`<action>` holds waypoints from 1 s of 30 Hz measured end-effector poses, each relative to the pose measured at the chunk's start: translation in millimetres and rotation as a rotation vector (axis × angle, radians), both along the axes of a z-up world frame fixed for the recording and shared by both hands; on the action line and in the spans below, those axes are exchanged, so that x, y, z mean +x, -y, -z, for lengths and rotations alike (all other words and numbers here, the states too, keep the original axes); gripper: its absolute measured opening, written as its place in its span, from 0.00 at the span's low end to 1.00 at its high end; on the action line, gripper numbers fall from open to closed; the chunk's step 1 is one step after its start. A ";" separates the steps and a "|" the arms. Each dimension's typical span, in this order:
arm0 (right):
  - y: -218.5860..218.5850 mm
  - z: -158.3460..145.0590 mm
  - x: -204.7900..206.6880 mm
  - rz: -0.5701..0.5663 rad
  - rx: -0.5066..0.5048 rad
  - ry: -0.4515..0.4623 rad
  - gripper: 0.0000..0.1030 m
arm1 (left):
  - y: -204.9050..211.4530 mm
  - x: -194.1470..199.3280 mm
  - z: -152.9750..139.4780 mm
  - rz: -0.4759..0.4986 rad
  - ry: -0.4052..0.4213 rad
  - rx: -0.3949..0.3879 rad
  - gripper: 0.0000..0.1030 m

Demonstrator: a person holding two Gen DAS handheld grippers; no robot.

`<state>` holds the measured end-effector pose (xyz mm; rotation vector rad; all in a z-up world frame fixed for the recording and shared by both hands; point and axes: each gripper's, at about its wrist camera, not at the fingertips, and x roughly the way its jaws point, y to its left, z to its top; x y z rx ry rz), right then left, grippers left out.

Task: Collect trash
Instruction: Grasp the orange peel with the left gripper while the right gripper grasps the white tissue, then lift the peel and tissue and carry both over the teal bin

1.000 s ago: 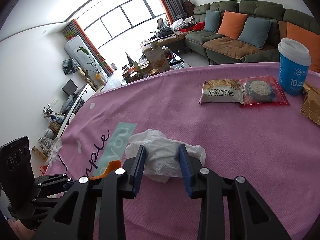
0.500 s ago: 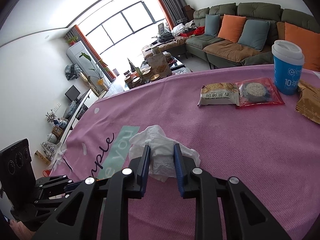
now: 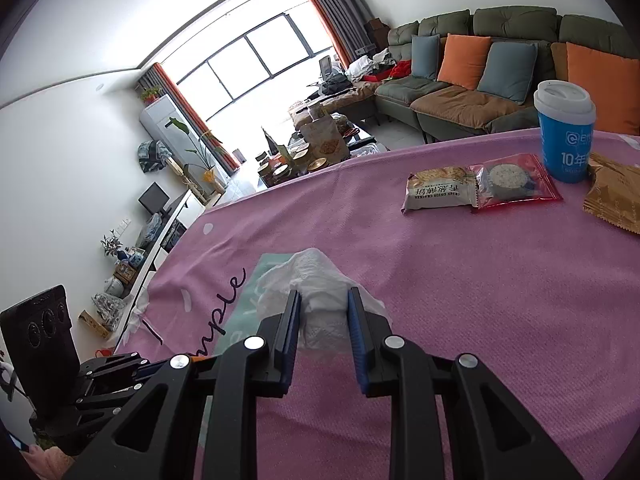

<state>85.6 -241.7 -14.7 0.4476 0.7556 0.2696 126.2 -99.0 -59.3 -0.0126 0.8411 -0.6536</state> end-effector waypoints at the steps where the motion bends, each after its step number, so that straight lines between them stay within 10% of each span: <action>1: 1.7 -0.4 -1.1 -0.001 0.005 0.002 0.21 | -2.5 -1.3 -0.7 -0.002 0.001 -0.003 0.12; 30: -55.9 -22.9 -23.3 -0.136 0.077 0.079 0.21 | -97.4 -55.7 -32.6 -0.171 0.081 -0.004 0.12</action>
